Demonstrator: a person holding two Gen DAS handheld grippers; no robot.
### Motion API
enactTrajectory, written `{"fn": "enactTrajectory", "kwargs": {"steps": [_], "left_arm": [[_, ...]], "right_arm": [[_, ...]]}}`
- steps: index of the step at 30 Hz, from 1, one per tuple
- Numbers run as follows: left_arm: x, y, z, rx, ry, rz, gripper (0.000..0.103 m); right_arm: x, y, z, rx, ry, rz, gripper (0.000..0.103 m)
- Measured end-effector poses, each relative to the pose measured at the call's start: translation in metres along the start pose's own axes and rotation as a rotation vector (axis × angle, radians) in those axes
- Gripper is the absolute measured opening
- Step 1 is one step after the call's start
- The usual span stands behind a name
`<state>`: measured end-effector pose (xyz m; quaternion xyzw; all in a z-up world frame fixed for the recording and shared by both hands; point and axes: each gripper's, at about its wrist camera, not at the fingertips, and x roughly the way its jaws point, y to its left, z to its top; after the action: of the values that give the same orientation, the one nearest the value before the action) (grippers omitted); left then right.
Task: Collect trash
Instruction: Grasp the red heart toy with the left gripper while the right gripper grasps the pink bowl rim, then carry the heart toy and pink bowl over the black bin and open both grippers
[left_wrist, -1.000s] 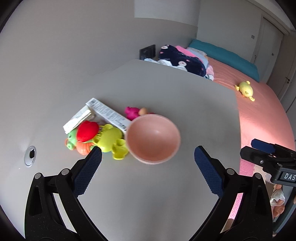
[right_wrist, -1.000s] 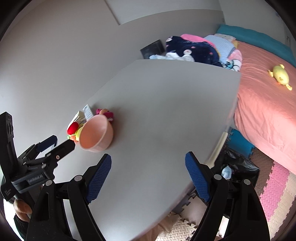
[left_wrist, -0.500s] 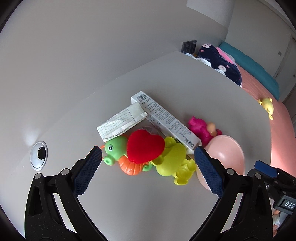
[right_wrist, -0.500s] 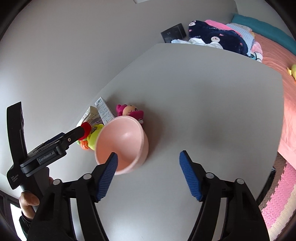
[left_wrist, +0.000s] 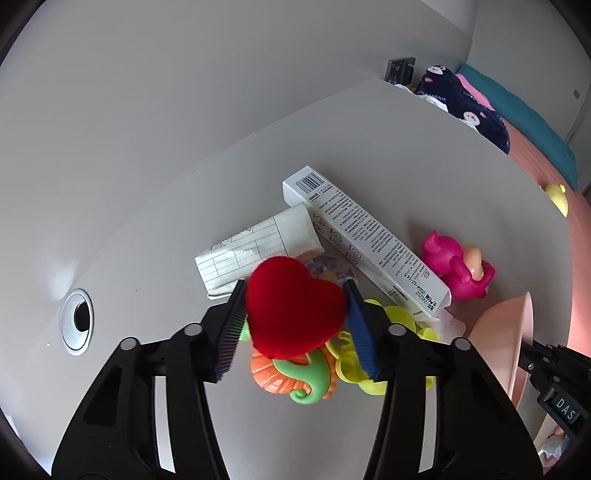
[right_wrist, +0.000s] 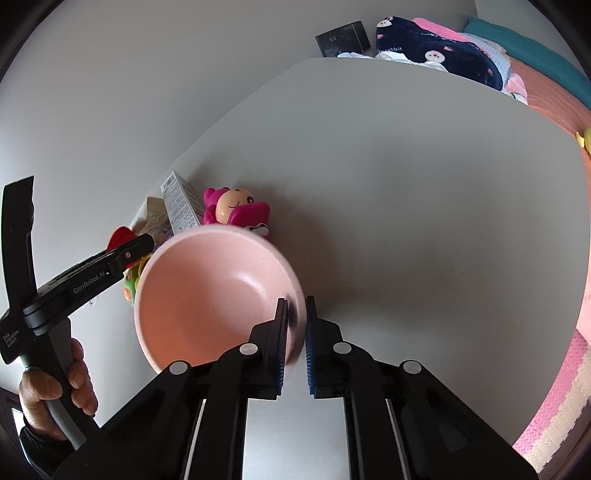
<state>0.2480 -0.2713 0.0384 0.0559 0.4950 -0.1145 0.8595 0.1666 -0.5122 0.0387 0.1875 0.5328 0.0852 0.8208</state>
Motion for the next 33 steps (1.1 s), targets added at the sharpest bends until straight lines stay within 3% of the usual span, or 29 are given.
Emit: {"fn": "enactTrajectory", "kwargs": {"steps": [9, 16, 24, 33], "left_arm": [[-0.021, -0.004, -0.006, -0.013, -0.029, -0.054, 0.046], [-0.054, -0.033, -0.005, 0.048, -0.083, -0.103, 0.046], [-0.073, -0.093, -0.013, 0.145, -0.098, -0.168, 0.046], [-0.080, -0.192, -0.031, 0.309, -0.077, -0.247, 0.046]], "right_arm": [[-0.032, -0.005, -0.005, -0.040, -0.055, -0.020, 0.006], [-0.063, -0.017, -0.011, -0.035, -0.090, -0.007, 0.006], [-0.104, -0.057, -0.021, 0.009, -0.132, -0.041, 0.006], [-0.152, -0.143, -0.043, 0.141, -0.177, -0.108, 0.006]]}}
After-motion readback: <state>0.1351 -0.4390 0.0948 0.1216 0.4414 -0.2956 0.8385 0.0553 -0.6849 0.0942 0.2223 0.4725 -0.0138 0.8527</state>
